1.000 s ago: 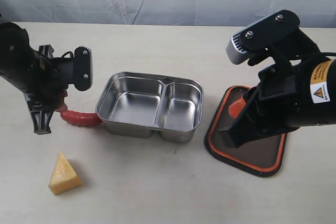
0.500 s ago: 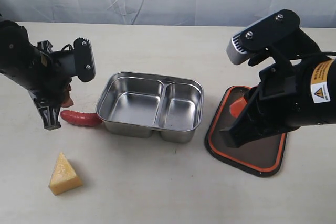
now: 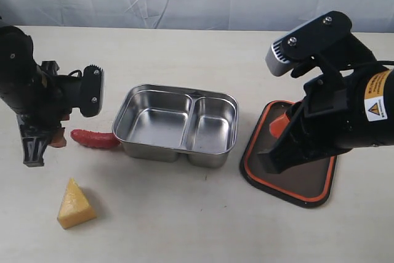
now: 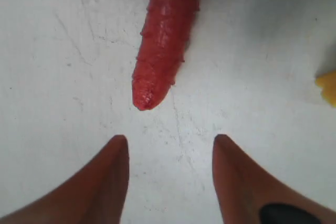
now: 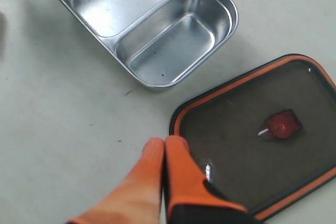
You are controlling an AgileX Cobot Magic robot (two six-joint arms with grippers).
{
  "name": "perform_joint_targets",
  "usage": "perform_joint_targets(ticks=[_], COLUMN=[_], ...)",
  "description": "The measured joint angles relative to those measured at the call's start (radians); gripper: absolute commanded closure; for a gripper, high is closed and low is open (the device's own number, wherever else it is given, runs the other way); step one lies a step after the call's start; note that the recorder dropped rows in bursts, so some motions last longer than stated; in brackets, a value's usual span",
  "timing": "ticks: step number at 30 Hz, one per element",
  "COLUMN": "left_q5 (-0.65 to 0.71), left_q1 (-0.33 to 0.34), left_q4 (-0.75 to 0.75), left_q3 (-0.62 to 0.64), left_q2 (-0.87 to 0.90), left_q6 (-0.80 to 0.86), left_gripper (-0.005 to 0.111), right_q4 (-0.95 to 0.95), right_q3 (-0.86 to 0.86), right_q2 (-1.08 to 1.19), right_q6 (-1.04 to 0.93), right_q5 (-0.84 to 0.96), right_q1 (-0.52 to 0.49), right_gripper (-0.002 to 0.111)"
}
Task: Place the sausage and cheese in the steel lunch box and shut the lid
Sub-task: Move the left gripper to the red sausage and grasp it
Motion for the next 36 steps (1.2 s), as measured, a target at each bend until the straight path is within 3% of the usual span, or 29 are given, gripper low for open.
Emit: perform_joint_targets(ticks=[8, 12, 16, 22, 24, 29, 32, 36], left_q5=[-0.011, -0.091, -0.158, -0.143, -0.111, -0.025, -0.019, -0.024], left_q1=[0.0, 0.0, 0.0, 0.0, 0.0, 0.0, 0.0, 0.0], left_q4=[0.035, 0.024, -0.1, -0.307, -0.306, -0.252, -0.234, -0.228], left_q3=[0.0, 0.0, 0.0, 0.0, 0.0, 0.0, 0.0, 0.0], left_q2=[0.0, -0.002, -0.002, -0.002, -0.002, -0.002, -0.002, -0.002], left_q6=[0.022, 0.027, 0.027, 0.032, 0.034, 0.038, 0.05, 0.198], left_gripper=[0.074, 0.074, 0.074, 0.074, 0.07, 0.047, 0.046, 0.046], right_q4=[0.0, -0.005, -0.014, -0.016, -0.016, -0.016, -0.016, -0.016], right_q3=[0.0, 0.0, 0.0, 0.0, 0.0, 0.0, 0.0, 0.0], right_q2=[0.0, 0.0, 0.0, 0.0, 0.0, 0.0, 0.0, 0.0], right_q6=[0.0, 0.0, 0.0, 0.0, -0.002, -0.002, -0.002, -0.002], right_q5=[0.009, 0.009, 0.011, 0.011, 0.013, 0.015, 0.015, 0.015], right_q1=[0.0, 0.0, 0.0, 0.0, 0.0, 0.0, 0.0, 0.0], right_gripper=[0.108, 0.108, 0.108, 0.108, 0.108, 0.108, 0.108, 0.108])
